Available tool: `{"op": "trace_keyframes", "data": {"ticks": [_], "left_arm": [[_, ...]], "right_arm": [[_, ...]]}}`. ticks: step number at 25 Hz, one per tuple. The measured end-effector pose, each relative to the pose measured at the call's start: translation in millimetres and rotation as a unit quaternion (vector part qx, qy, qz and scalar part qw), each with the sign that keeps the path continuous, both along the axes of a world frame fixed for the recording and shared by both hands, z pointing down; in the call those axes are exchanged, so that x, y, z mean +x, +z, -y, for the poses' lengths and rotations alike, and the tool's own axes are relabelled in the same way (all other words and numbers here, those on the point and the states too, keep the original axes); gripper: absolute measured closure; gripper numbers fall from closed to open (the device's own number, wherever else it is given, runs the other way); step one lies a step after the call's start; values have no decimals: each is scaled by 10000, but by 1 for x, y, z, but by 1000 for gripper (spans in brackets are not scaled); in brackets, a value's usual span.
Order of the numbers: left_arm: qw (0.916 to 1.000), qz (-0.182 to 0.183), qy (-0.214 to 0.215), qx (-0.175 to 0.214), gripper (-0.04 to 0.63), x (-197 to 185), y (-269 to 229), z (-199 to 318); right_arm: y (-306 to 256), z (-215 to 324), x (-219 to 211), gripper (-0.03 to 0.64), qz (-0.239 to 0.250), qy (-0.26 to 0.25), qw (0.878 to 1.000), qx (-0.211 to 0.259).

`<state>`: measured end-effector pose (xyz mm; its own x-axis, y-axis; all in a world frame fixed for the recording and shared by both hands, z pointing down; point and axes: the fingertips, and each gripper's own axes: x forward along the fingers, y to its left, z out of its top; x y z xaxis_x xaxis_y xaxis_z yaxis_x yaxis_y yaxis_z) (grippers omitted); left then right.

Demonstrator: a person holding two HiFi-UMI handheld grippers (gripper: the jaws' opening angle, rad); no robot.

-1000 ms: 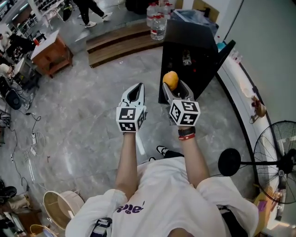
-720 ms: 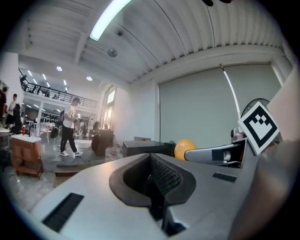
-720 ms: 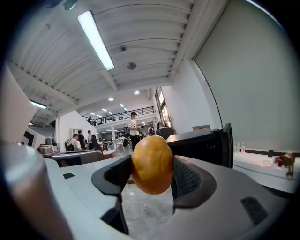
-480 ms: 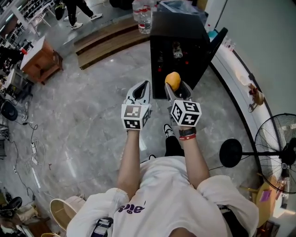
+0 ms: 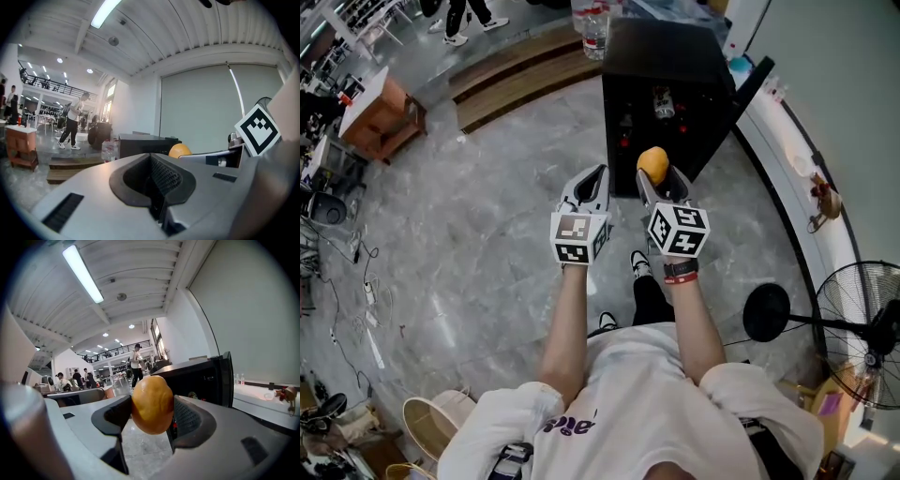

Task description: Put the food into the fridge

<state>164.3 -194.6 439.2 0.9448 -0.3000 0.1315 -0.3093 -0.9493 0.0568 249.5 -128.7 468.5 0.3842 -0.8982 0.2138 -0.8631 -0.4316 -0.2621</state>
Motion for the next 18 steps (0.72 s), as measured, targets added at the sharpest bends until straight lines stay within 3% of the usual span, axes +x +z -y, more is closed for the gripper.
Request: {"op": "trace_keyframes", "data": {"ticks": [18], "left_arm": [[9984,282,2,-496,578,93,76,29]], "right_arm": [[95,53,85,321,489,-215,9965,-637]]}}
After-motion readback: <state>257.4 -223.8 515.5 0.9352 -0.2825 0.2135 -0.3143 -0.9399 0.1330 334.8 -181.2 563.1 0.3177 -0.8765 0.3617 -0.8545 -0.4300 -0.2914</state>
